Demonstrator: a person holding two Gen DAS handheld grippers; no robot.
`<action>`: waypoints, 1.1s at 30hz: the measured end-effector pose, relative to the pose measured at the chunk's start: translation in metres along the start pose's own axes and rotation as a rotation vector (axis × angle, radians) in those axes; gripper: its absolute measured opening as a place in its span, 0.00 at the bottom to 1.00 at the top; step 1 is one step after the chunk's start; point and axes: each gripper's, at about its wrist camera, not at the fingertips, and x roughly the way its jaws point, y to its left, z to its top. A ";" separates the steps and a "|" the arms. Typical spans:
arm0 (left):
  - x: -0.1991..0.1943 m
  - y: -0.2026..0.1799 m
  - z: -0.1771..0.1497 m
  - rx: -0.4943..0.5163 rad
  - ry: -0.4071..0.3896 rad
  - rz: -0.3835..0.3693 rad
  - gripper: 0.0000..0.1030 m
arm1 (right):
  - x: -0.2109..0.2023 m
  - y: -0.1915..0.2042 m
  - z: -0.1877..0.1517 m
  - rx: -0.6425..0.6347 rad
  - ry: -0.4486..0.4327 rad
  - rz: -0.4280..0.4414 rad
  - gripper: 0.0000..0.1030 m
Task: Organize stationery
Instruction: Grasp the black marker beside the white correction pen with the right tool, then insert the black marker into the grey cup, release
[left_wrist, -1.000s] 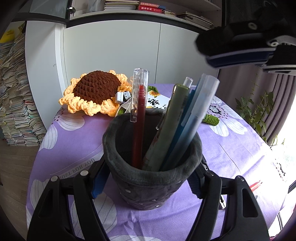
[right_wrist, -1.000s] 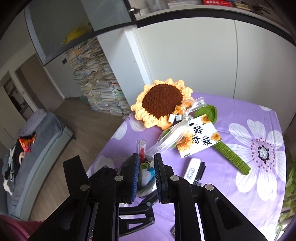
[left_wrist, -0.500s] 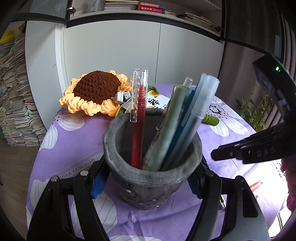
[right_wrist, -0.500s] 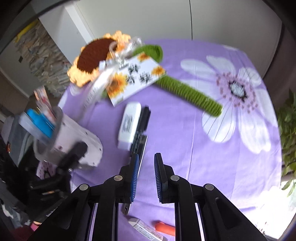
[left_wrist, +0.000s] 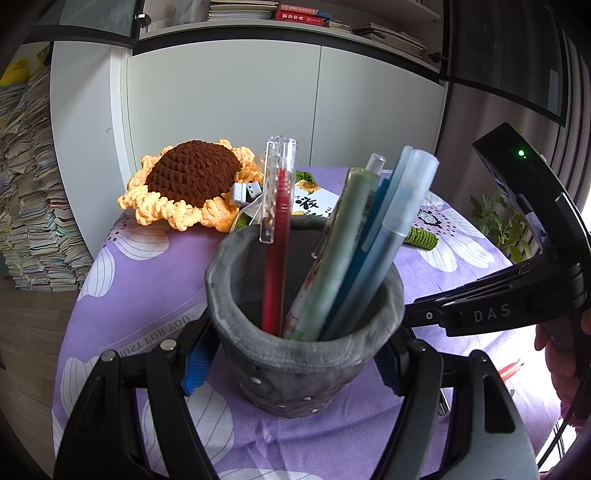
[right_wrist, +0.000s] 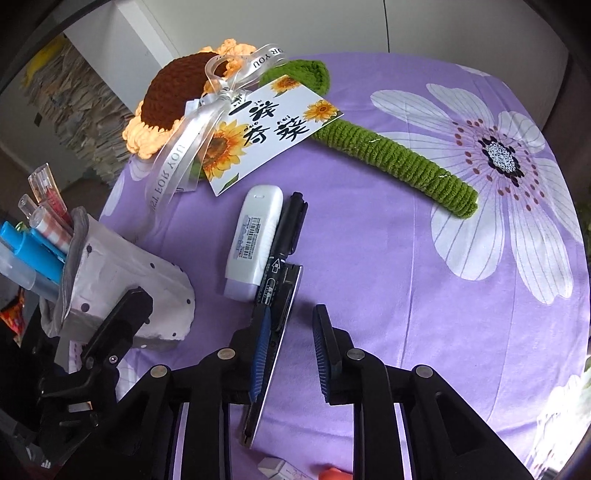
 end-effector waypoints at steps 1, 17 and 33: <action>0.000 0.000 0.000 0.000 0.000 0.000 0.70 | 0.000 0.001 0.000 -0.009 -0.001 -0.006 0.21; 0.000 0.000 0.000 0.000 0.000 0.000 0.70 | -0.009 -0.039 0.013 0.161 -0.009 -0.055 0.21; 0.001 0.001 -0.001 0.001 -0.001 0.000 0.70 | 0.008 0.001 0.028 -0.013 0.003 -0.142 0.14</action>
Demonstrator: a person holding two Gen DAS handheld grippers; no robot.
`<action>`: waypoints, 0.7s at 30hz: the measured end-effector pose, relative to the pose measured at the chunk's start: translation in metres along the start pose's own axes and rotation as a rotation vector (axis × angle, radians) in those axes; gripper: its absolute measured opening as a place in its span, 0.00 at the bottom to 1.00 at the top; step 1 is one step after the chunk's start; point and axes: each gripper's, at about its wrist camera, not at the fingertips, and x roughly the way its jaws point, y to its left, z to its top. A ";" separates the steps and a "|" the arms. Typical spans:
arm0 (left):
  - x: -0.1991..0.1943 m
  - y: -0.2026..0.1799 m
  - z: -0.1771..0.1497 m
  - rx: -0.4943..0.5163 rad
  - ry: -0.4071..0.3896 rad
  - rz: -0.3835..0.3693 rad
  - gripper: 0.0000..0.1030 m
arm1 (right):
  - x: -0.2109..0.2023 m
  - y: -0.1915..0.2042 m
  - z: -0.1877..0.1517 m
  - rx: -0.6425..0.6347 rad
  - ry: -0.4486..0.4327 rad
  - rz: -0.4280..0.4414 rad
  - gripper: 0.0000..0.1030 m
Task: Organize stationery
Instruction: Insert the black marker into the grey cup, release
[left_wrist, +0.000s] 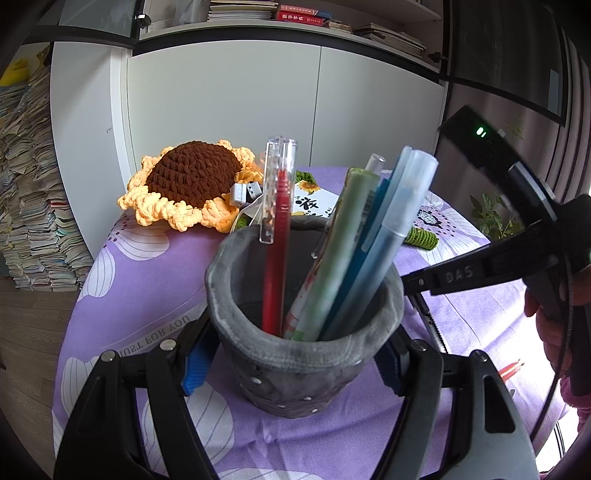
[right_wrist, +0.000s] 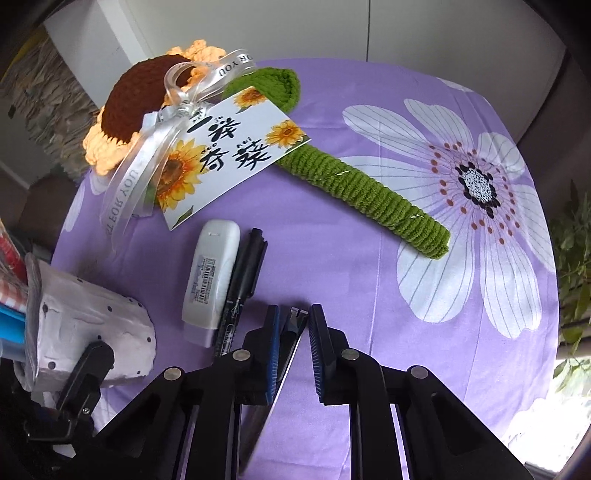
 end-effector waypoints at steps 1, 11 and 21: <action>0.000 0.000 0.000 0.000 0.001 0.000 0.70 | -0.003 0.001 0.000 -0.002 -0.016 0.015 0.13; 0.000 0.001 0.000 0.000 0.000 0.000 0.70 | -0.109 0.010 -0.016 -0.037 -0.278 0.177 0.12; -0.005 -0.003 -0.001 0.010 -0.020 -0.001 0.87 | -0.214 0.051 -0.035 -0.160 -0.546 0.268 0.12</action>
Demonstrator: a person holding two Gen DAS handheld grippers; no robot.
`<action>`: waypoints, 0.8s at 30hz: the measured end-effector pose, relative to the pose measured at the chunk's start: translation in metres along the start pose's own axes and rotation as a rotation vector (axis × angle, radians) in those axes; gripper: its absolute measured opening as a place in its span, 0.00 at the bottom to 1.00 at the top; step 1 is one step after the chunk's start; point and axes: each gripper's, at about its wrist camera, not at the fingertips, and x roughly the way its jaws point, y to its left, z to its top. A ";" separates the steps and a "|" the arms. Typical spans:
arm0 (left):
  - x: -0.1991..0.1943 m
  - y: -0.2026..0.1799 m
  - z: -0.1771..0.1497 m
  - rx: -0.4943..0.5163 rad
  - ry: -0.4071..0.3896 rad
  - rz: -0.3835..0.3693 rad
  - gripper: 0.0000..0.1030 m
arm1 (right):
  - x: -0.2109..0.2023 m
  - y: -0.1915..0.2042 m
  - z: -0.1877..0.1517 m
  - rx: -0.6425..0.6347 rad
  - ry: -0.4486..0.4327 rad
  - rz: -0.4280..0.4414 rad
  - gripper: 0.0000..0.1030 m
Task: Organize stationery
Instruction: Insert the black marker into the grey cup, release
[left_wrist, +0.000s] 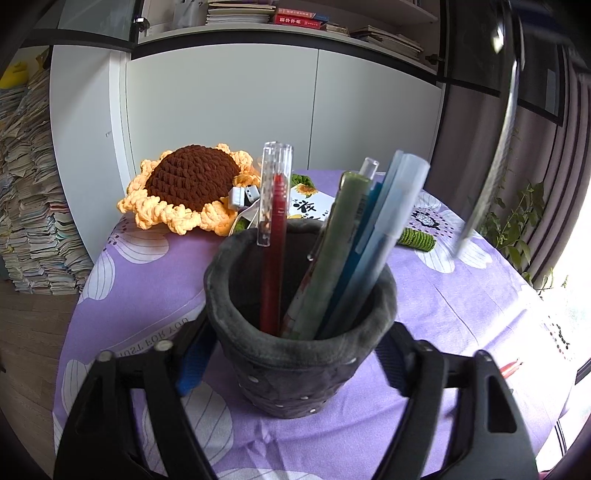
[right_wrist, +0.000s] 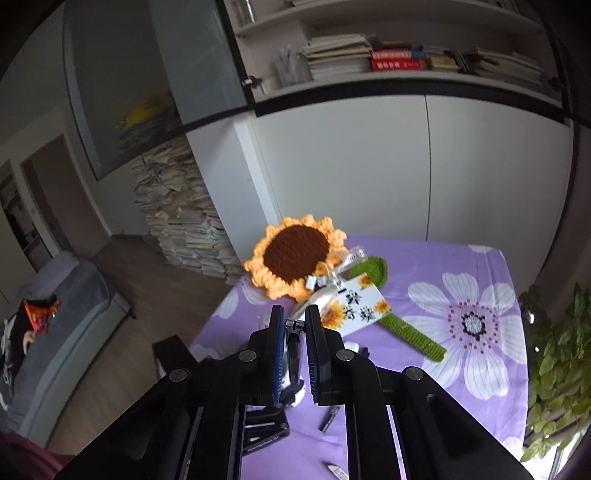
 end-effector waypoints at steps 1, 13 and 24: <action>-0.002 -0.001 0.000 0.002 -0.010 -0.001 0.91 | -0.005 0.004 0.002 -0.010 -0.015 0.004 0.12; -0.014 0.008 0.003 -0.023 -0.100 0.023 0.79 | -0.001 0.031 0.017 -0.080 -0.078 0.081 0.12; -0.017 0.001 0.002 -0.001 -0.104 -0.002 0.67 | 0.058 0.034 0.010 -0.115 -0.001 0.073 0.12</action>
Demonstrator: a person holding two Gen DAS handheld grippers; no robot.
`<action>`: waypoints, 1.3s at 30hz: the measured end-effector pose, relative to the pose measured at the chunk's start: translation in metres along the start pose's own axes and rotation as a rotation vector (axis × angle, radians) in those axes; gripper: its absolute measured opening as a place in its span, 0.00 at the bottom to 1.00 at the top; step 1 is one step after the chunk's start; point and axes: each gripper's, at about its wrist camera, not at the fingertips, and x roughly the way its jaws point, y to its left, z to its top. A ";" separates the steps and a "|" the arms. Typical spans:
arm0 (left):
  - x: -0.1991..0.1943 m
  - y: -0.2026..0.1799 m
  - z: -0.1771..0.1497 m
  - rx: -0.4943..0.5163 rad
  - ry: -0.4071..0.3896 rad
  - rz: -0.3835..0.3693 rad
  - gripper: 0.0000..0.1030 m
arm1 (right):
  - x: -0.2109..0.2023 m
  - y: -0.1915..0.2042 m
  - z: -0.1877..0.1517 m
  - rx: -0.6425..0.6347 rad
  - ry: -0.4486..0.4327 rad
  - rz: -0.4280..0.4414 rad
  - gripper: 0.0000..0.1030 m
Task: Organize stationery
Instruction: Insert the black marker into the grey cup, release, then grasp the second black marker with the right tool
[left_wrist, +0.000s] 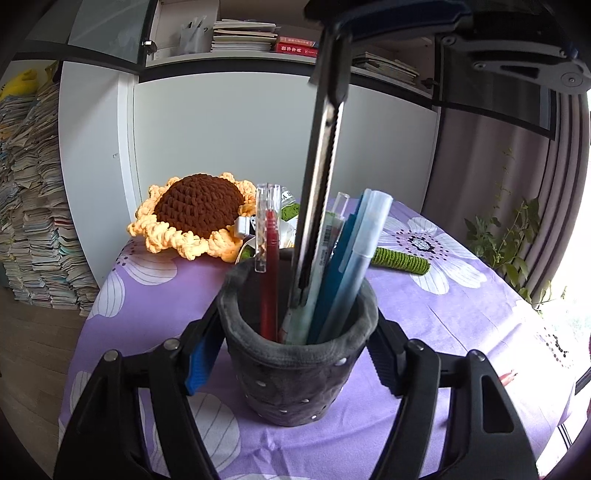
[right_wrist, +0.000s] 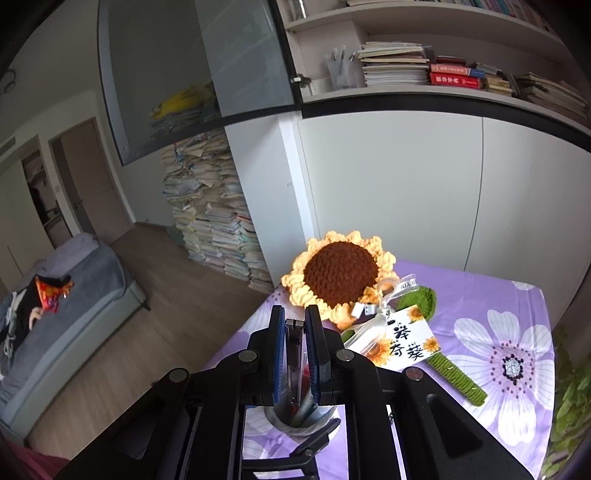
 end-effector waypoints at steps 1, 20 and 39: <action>0.000 0.000 0.000 0.000 0.000 0.000 0.67 | 0.004 0.001 -0.003 -0.015 0.004 -0.009 0.12; 0.000 -0.001 -0.001 0.002 0.001 -0.001 0.67 | 0.004 -0.046 -0.034 0.123 0.090 -0.018 0.13; 0.000 -0.001 -0.001 0.002 0.001 -0.001 0.68 | 0.091 -0.086 -0.136 0.195 0.563 -0.250 0.42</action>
